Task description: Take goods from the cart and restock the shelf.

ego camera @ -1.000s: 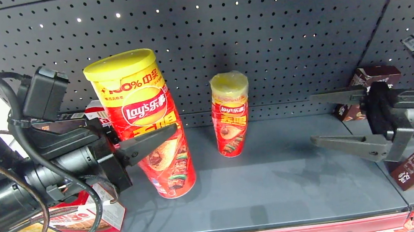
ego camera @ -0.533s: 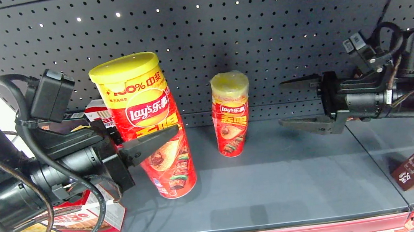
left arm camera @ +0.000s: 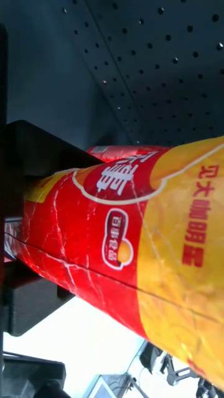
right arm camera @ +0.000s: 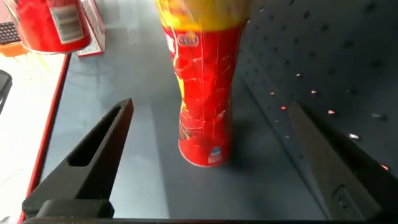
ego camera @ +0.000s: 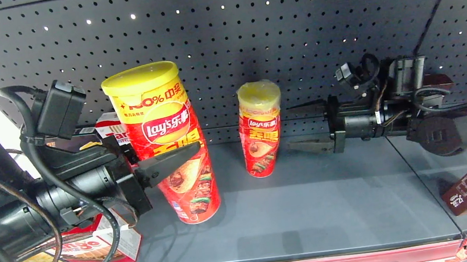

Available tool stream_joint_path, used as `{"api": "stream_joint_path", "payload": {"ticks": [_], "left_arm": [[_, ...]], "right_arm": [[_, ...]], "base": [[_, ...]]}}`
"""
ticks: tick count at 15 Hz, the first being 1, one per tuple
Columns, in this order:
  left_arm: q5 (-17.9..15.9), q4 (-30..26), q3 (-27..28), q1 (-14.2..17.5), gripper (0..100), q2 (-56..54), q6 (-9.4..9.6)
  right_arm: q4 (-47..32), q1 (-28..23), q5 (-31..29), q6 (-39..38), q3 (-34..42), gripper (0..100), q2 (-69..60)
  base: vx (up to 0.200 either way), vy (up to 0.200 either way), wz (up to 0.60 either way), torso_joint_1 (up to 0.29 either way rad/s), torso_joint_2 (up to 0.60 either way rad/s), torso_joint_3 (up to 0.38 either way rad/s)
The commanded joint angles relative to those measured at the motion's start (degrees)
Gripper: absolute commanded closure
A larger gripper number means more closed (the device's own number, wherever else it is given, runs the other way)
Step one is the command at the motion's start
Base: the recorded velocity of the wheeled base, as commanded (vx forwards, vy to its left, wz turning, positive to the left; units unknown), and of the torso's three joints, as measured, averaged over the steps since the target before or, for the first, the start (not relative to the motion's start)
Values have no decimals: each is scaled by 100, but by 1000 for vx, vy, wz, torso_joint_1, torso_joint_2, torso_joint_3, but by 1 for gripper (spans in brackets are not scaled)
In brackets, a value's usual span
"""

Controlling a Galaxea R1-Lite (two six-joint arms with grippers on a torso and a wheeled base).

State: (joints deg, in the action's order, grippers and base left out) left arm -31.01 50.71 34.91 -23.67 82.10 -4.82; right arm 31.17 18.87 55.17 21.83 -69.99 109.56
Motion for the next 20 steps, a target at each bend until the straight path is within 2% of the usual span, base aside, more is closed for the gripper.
{"api": "stream_joint_path", "payload": {"ticks": [1, 7, 19, 20], "left_arm": [[-1, 9, 33, 30, 100, 43, -2], [-1, 9, -2, 179, 100, 34, -2], [16, 9, -46, 197, 100, 43, -2], [16, 0, -55, 197, 100, 34, -2]], "right_arm": [[21, 134, 2, -21, -217, 0, 461], [29, 363, 28, -197, -947, 0, 1138], [56, 591, 231, -426, -1738, 0, 1745], [82, 591, 354, -426, -1764, 100, 1780]], "base": [[0, 0, 0, 0, 0, 0], [0, 0, 0, 0, 0, 0], [0, 0, 0, 0, 0, 0], [0, 0, 0, 0, 0, 0]]}}
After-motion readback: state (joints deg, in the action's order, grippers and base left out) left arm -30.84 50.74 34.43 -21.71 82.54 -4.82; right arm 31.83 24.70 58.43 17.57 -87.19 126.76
